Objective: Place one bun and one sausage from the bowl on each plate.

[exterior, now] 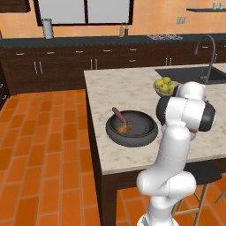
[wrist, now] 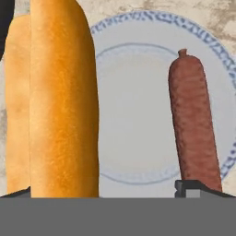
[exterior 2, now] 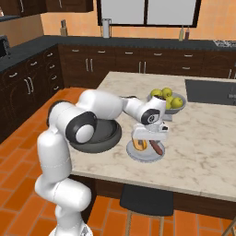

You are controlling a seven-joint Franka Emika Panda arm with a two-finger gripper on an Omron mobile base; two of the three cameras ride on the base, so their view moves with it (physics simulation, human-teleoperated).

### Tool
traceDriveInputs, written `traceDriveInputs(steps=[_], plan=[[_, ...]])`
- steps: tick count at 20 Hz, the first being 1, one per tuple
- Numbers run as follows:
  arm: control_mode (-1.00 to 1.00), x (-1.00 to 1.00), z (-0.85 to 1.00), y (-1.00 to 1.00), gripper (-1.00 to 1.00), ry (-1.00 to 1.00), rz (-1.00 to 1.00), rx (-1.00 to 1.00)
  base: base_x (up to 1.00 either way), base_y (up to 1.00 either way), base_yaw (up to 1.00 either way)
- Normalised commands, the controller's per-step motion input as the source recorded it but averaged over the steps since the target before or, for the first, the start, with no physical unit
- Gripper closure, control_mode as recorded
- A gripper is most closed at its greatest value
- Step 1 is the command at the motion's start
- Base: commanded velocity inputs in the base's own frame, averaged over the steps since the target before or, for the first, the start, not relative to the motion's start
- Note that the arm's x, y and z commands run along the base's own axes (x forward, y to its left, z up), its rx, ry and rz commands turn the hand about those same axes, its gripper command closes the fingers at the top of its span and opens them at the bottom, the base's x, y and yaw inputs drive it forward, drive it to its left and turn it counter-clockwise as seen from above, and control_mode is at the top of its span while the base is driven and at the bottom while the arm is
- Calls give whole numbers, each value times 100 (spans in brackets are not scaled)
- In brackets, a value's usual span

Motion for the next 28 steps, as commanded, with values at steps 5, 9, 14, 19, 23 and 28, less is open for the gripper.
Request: traceDriveInputs(steps=[5, 9, 14, 19, 23, 28], plan=[[-100, -4, -11, -3, -100, 4, -11, -7, 0, 0, 0], [-100, 6, -13, -1, -100, 17, -2, -2, 0, 0, 0], [-100, 15, -25, -6, -100, 25, 0, 0, 0, 0, 0], [-100, 6, -15, -10, -100, 20, 0, 0, 0, 0, 0], [-100, -19, 38, 5, -100, 0, 0, 0, 0, 0, 0], [-100, -28, 37, 25, -100, -3, 0, 0, 0, 0, 0]])
